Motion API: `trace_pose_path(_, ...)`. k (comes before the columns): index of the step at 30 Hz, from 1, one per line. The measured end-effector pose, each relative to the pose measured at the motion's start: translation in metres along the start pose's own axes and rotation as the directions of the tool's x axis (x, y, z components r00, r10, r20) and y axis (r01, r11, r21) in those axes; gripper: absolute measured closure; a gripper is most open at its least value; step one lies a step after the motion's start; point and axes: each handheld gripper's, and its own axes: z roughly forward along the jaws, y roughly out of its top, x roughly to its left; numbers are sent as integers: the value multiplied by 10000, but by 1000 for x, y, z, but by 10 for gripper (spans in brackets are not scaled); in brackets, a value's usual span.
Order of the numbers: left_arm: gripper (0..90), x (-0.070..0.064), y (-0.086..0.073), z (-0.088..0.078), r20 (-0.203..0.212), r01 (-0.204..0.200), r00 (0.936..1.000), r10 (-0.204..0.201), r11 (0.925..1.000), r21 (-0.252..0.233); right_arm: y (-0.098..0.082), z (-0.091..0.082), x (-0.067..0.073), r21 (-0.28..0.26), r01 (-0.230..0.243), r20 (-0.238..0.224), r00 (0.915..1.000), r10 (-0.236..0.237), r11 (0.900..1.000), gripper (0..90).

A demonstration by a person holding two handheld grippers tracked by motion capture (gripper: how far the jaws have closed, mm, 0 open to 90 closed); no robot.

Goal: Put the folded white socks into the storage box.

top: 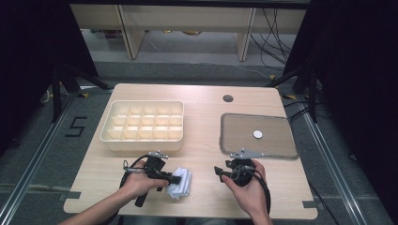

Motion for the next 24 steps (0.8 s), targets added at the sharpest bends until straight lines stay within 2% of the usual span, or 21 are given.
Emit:
trace_pose_path(1, 722, -2, 1, -2, -159, -183, 9997, 183, 9998, -12, 0, 1, 0, -63, -14, -40, 10000, 13, 10000, 477)
trace_pose_path(3, 723, -4, 2, -5, -141, -564, 9983, 561, 9981, -261, -1, 2, -1, -52, 10, -117, 9999, -10, 10000, 477)
trace_pose_path(5, 723, -7, 3, -8, -266, -825, 9963, 813, 9955, -468, -1, 0, -1, -4, 65, 4, 10000, -65, 10000, 476)
trace_pose_path(6, 723, -8, 3, -11, -254, -1011, 9947, 997, 9929, -628, -1, 0, -1, -5, 75, 64, 10000, -75, 10000, 476)
trace_pose_path(7, 724, -10, 3, -12, -415, -1072, 9937, 1043, 9913, -766, -1, 0, -1, -22, 54, 37, 10000, -54, 10000, 476)
trace_pose_path(9, 724, -11, 4, -16, -391, -1326, 9908, 1296, 9874, -862, -1, 0, -1, -23, 25, 61, 10000, -25, 10000, 475)
trace_pose_path(11, 724, -13, 4, -20, -620, -1519, 9874, 1456, 9819, -1131, -1, 0, -1, -44, 70, 74, 9999, -70, 10000, 475)
trace_pose_path(13, 724, -14, 5, -24, -676, -1709, 9843, 1631, 9764, -1322, -1, 0, -1, -47, 59, 77, 10000, -59, 10000, 475)
trace_pose_path(15, 723, -14, 4, -28, -936, -2015, 9774, 1897, 9695, -1392, -1, 1, -1, -55, 52, 53, 10000, -52, 10000, 475)
trace_pose_path(18, 724, -14, 3, -32, -1088, -2106, 9748, 1946, 9640, -1621, -2, 1, -1, -31, 39, -3, 10000, -39, 10000, 475)
trace_pose_path(19, 724, -13, 3, -34, -1129, -2256, 9712, 2098, 9622, -1525, -2, 2, -2, -53, 73, 5, 10000, -73, 10000, 476)
trace_pose_path(20, 724, -13, 3, -35, -1151, -2141, 9737, 1965, 9623, -1676, -2, 1, -1, 42, -17, 52, 10000, 17, 10000, 475)
trace_pose_path(24, 724, -11, 3, -43, -1366, -2237, 9704, 1989, 9538, -2005, -2, 1, 0, 50, -14, 55, 10000, 14, 10000, 476)
